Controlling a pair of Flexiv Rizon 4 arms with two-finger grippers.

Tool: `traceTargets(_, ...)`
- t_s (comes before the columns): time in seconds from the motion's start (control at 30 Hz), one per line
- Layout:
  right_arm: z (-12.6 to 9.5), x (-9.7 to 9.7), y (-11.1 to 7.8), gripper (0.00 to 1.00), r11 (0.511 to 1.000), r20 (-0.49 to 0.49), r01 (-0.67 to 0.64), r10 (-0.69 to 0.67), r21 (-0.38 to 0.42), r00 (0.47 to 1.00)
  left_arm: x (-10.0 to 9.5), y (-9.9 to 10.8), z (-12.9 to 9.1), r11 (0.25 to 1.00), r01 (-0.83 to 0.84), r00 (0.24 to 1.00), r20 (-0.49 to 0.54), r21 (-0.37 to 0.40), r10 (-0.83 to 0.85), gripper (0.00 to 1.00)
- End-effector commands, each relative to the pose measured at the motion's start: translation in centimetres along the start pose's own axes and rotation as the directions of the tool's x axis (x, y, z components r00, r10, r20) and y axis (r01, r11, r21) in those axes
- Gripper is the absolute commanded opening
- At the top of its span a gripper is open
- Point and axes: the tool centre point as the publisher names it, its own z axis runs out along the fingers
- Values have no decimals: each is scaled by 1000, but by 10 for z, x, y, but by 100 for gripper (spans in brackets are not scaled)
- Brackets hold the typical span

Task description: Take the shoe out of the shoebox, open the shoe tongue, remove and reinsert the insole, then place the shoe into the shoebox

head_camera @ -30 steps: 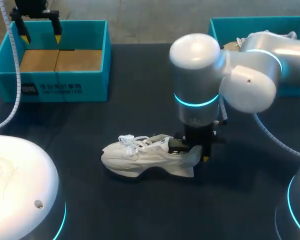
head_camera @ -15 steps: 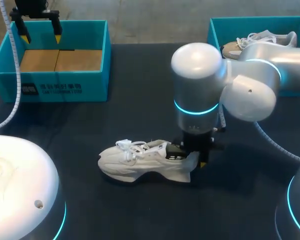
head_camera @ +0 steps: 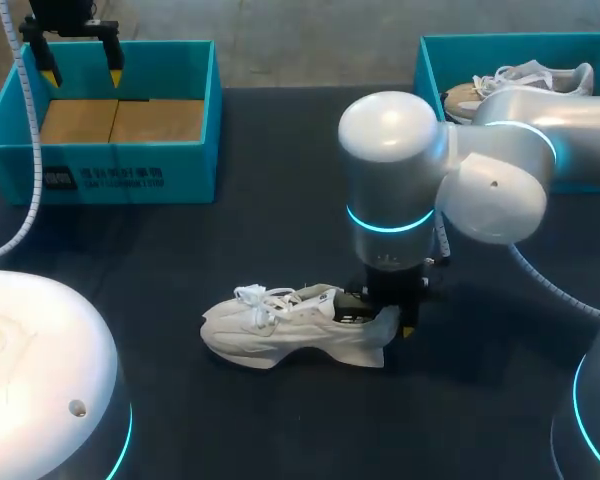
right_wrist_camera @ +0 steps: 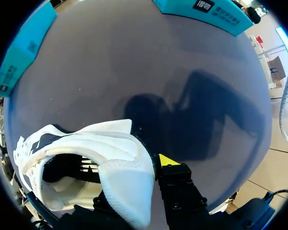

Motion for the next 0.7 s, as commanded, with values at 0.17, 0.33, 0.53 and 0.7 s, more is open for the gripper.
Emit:
traceTargets(0.17, 8, 3, 3, 4, 1000, 4, 15, -15, 13, 1000, 0, 0, 0, 1000, 0, 1000, 0, 0, 0, 100)
traceTargets(0.33, 11, 1, 6, 13, 1000, -7, 19, -19, 20, 1000, 0, 0, 0, 1000, 0, 1000, 0, 0, 0, 100)
traceTargets(0.53, 9, -2, 7, 73, 1000, -16, 14, -14, 22, 1000, 0, 0, 0, 1000, 0, 1000, 0, 0, 0, 100)
traceTargets(0.7, -3, -5, 7, 100, 1000, -56, -3, 3, 9, 998, 0, 0, 0, 1000, 0, 1000, 0, 0, 0, 100)
